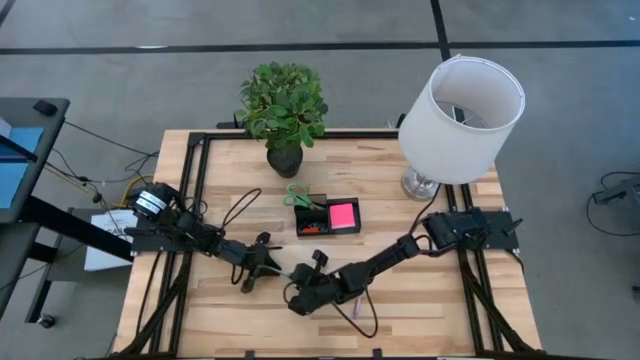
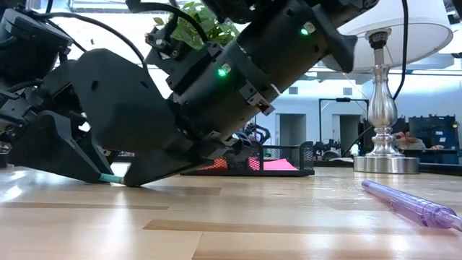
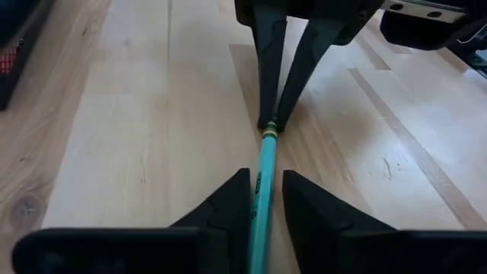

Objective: Pick and place office supplies into organizer
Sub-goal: Put the blue pencil into the black desk organizer

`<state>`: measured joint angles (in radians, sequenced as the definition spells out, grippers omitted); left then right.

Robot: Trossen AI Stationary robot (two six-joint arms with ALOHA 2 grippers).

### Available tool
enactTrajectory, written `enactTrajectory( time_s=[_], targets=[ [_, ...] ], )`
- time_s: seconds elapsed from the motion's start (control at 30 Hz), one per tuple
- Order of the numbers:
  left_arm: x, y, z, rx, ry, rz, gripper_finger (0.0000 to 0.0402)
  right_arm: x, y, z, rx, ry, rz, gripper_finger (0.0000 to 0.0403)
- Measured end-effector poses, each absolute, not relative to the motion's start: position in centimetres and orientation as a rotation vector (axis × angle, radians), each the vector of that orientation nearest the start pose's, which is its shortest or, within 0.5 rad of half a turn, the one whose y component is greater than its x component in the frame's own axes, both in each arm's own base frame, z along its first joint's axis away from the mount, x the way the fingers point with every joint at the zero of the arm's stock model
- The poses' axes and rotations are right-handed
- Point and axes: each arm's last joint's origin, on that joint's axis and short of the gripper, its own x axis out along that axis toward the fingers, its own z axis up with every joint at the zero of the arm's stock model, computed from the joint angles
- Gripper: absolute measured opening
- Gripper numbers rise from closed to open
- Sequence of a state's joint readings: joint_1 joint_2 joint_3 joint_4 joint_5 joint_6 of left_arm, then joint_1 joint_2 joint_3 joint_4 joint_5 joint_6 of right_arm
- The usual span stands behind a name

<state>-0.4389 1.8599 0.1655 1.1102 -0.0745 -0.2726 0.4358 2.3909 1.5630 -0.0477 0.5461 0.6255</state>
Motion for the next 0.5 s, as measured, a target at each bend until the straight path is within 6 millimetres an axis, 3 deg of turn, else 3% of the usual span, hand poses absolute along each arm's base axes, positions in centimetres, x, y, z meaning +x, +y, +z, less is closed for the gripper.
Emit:
enactTrajectory(
  time_s=[0.5],
  targets=[
    [18.4, -8.4, 5.2, -0.12, 0.614, -0.28, 0.0069, 42.3, 20.7, 6.4, 0.175, 0.586, -0.506, 0.0]
  ],
)
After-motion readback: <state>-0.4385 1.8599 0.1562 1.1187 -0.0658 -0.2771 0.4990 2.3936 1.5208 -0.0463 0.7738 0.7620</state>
